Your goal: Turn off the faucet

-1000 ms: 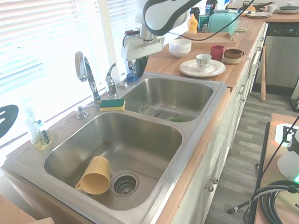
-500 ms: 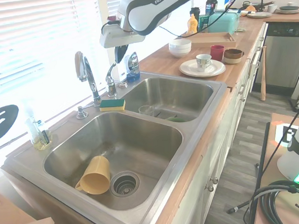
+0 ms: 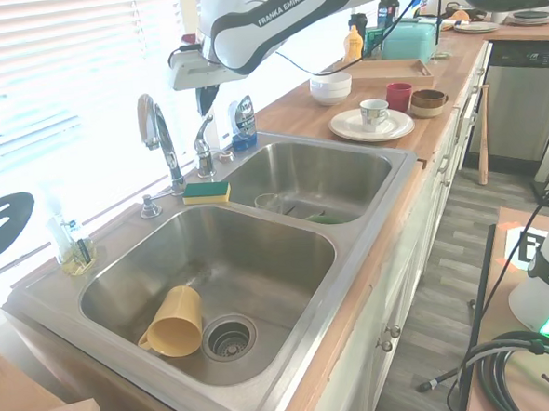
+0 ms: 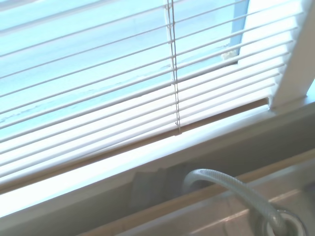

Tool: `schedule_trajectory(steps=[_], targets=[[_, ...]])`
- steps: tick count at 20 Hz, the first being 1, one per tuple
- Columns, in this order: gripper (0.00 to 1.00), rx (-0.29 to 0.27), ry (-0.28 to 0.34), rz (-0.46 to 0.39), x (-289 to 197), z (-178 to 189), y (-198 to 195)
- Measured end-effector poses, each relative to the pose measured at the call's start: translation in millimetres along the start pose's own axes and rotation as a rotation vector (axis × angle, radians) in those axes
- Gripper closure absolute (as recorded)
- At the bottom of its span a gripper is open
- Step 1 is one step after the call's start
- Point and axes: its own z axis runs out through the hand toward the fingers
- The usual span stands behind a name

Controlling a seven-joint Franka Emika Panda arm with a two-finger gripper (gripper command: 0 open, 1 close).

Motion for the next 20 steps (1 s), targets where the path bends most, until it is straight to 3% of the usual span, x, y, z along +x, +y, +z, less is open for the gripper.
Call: schedule_trajectory(steps=[12, 20], targets=[[1.0, -0.047, -0.085, -0.01, -9, 21, 12], [1.0, -0.055, -0.099, -0.013, -15, 27, 20]])
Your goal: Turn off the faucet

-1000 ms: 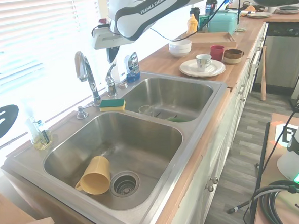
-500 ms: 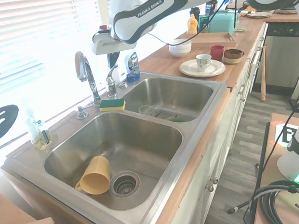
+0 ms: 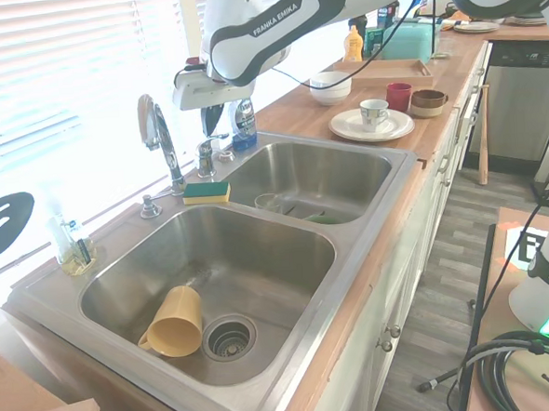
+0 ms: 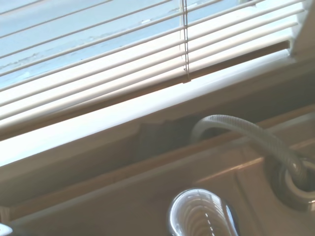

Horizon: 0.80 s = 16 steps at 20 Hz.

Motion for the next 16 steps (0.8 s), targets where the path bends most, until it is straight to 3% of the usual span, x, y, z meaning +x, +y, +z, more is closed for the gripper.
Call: schedule_trajectory(steps=[4, 6, 11, 16], targets=[[1.0, 0.0, -0.005, -0.003, -3, -3, 3], [1.0, -0.033, -0.031, -0.008, -5, -10, 5], [1.0, -0.187, -0.117, -0.029, -18, -36, 25], [1.0, -0.313, -0.175, -0.041, -41, -26, 77]])
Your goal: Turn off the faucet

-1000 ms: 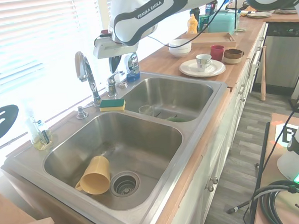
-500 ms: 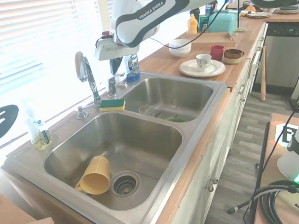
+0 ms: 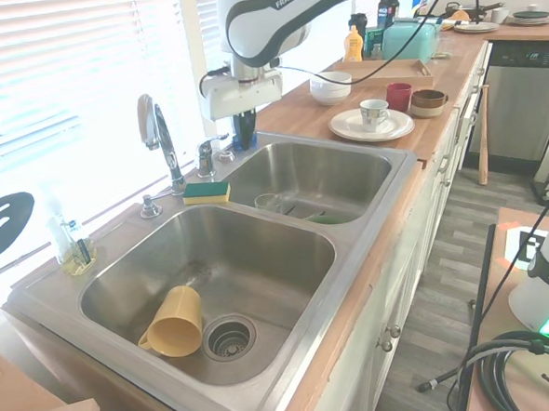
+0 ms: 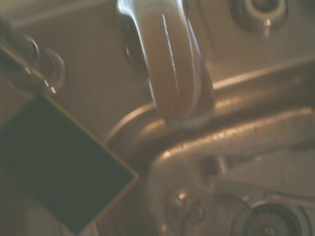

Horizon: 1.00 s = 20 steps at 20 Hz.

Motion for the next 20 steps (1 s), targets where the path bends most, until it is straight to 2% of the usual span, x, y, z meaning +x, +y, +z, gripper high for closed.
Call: schedule_trajectory(steps=[7, 14, 15, 20], targets=[[1.0, -0.102, -0.059, -0.048, -36, 10, 61], [1.0, -0.138, -0.083, -0.068, -69, 8, 123], [0.0, -0.137, -0.083, -0.066, -71, 7, 131], [0.0, -0.13, -0.081, -0.064, -79, -1, 155]])
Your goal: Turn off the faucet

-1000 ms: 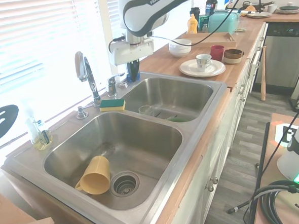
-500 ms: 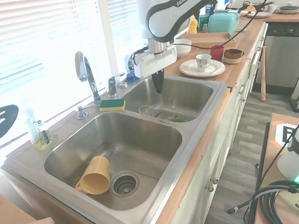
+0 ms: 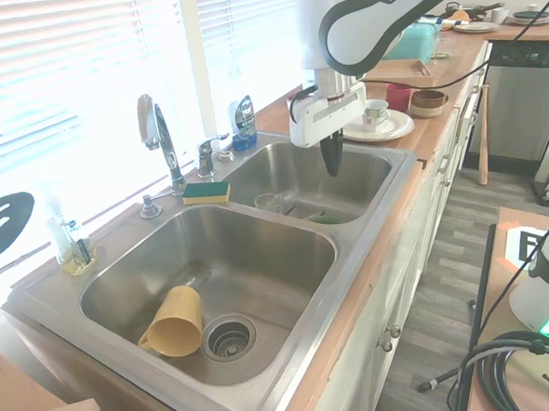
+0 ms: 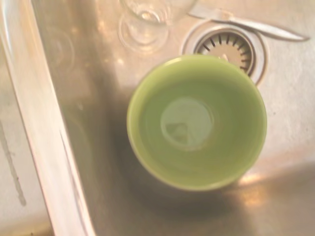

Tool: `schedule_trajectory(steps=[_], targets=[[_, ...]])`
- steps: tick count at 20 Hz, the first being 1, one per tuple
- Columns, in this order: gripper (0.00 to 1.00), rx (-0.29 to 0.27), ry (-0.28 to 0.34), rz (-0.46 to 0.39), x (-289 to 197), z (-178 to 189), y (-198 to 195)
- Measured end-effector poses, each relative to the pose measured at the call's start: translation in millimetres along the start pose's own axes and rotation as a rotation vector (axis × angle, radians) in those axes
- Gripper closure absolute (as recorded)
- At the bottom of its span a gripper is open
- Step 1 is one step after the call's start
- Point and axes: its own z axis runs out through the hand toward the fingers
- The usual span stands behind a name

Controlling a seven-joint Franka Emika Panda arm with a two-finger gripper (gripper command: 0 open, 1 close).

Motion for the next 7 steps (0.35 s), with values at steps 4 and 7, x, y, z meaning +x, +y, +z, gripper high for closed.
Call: schedule_trajectory(steps=[4, 7], targets=[[0.0, 0.006, 0.004, -0.006, -5.3, -3.0, 2.6], [0.0, 0.009, 0.004, -0.004, -5.2, -4.1, 3.2]])
